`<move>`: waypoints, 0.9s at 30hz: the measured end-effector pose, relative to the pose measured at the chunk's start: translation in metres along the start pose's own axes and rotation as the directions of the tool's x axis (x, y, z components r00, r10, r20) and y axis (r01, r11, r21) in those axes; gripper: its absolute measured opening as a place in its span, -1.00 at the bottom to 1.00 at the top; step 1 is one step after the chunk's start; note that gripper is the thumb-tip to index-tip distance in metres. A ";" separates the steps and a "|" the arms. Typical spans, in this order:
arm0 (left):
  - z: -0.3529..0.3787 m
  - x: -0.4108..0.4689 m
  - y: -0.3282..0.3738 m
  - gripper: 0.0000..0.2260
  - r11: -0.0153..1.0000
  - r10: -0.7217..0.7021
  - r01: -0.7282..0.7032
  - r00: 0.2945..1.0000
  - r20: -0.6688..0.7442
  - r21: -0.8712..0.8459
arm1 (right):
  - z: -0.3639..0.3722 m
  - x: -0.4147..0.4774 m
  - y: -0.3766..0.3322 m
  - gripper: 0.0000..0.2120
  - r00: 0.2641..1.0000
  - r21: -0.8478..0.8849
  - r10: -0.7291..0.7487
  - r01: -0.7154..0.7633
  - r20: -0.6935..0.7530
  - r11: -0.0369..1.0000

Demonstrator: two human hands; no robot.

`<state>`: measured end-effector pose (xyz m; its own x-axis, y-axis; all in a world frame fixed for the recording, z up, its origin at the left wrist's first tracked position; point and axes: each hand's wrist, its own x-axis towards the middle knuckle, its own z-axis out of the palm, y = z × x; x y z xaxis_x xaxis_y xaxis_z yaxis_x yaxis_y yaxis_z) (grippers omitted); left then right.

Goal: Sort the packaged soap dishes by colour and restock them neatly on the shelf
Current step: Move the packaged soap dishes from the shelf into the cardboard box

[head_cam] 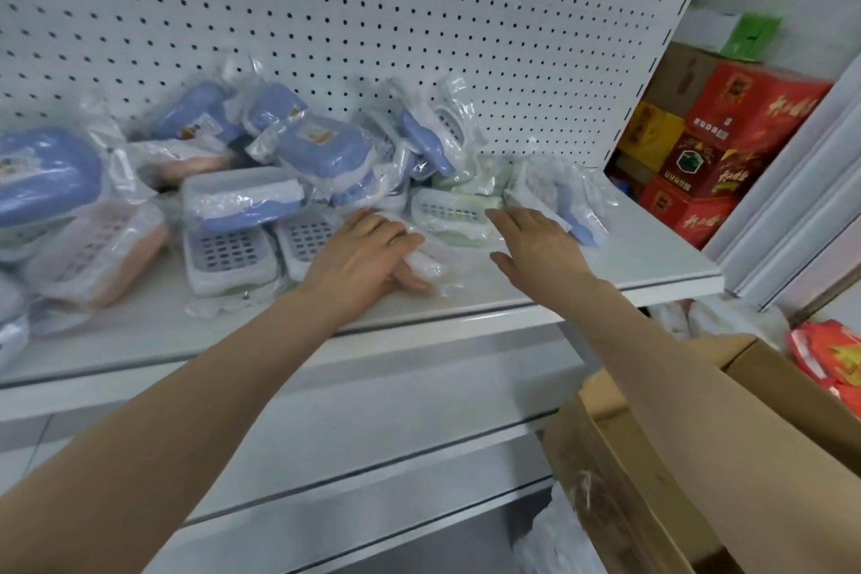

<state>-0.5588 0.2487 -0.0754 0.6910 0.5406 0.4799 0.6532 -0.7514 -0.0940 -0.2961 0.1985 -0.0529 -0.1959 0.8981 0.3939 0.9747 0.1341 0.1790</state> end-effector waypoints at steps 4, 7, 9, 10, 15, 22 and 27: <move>0.005 0.004 -0.004 -0.55 1.000 -0.002 0.001 0.999 -0.048 -0.021 | 0.026 0.038 -0.002 -0.41 0.989 0.053 0.009 -0.017 0.149 0.998; 0.009 0.002 -0.006 -0.59 1.000 -0.007 0.007 1.000 -0.029 0.005 | 0.042 0.054 -0.001 -0.53 0.984 0.082 -0.004 -0.011 0.181 0.997; 0.010 0.002 -0.007 -0.62 0.999 -0.018 0.018 1.000 -0.007 0.026 | 0.046 0.059 0.002 -0.66 0.989 0.127 -0.008 -0.010 0.146 0.992; 0.010 0.003 -0.007 -0.63 0.999 -0.027 0.027 1.000 -0.001 0.034 | 0.045 0.059 0.006 -0.72 0.991 0.143 -0.008 -0.011 0.132 0.990; 0.005 0.016 0.003 -0.40 0.993 -0.101 0.098 0.994 0.038 0.067 | 0.022 0.049 0.035 -0.83 0.984 0.350 0.133 -0.165 0.115 0.922; -0.006 0.050 0.039 -0.40 0.981 -0.186 0.191 0.976 0.111 -0.035 | -0.015 0.030 0.095 -0.74 0.826 0.519 0.423 -0.563 0.371 0.644; -0.008 0.068 0.058 -0.53 0.941 -0.301 0.326 0.926 0.228 -0.084 | -0.005 0.006 0.114 -0.68 0.866 0.317 0.410 -0.490 0.288 0.812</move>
<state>-0.4766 0.2386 -0.0409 0.5141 0.8130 0.2735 0.8145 -0.5626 0.1413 -0.1869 0.2173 -0.0261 0.2607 0.9530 0.1545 0.9219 -0.1983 -0.3329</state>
